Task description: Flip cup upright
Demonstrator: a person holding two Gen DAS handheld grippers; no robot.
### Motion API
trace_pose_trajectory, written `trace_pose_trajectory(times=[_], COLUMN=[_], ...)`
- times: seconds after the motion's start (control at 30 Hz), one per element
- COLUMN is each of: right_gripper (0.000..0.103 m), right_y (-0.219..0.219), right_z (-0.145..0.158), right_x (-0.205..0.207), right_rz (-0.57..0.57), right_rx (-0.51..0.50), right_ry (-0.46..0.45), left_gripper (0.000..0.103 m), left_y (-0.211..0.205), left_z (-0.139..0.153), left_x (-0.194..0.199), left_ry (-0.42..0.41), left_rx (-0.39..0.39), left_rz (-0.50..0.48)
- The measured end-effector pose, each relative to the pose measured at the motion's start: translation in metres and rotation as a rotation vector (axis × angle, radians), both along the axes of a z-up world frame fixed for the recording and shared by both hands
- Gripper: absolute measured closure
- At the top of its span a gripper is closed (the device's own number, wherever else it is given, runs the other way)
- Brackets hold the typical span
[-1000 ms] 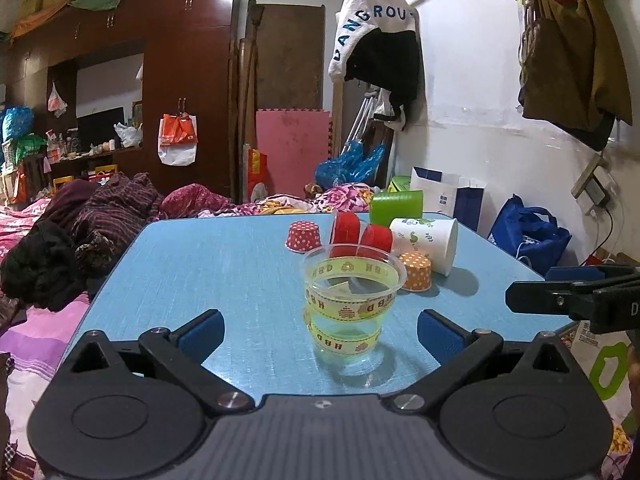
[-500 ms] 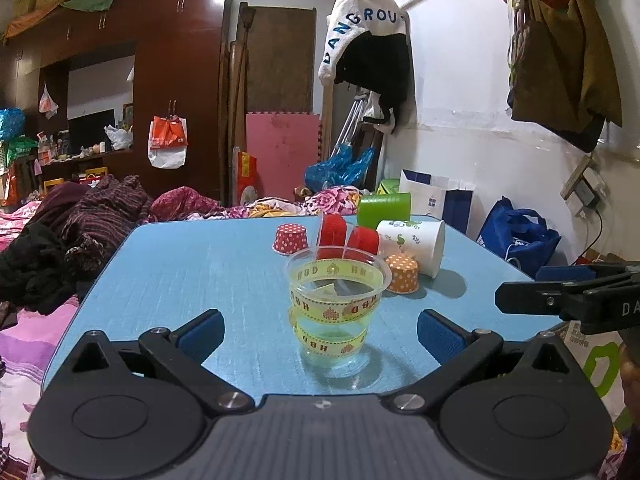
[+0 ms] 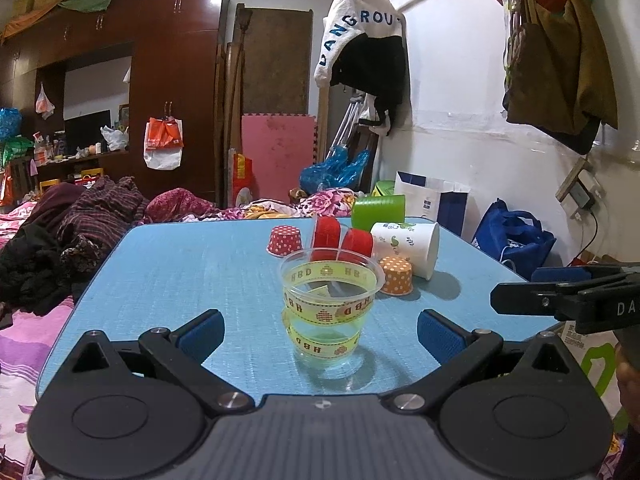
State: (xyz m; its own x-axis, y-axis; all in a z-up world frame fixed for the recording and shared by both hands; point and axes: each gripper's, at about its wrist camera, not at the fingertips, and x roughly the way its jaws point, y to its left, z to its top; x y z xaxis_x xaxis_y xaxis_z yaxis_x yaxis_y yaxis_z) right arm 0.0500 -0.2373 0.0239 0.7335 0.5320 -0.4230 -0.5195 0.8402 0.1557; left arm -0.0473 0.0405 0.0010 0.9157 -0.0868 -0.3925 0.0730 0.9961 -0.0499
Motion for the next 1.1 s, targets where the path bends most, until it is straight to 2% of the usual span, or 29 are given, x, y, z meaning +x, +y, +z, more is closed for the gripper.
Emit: trace_pose_trajectory(times=[1.1], right_gripper=[0.001], right_y=[0.0009], right_z=[-0.0016], right_x=[0.0006], right_rz=[-0.001], right_rx=[-0.010], right_ry=[-0.001], left_gripper=[0.000], left_y=[-0.0021], left_z=[-0.0010], left_x=[0.0027], left_ry=[-0.002], left_rx=[-0.008], left_rz=[-0.012])
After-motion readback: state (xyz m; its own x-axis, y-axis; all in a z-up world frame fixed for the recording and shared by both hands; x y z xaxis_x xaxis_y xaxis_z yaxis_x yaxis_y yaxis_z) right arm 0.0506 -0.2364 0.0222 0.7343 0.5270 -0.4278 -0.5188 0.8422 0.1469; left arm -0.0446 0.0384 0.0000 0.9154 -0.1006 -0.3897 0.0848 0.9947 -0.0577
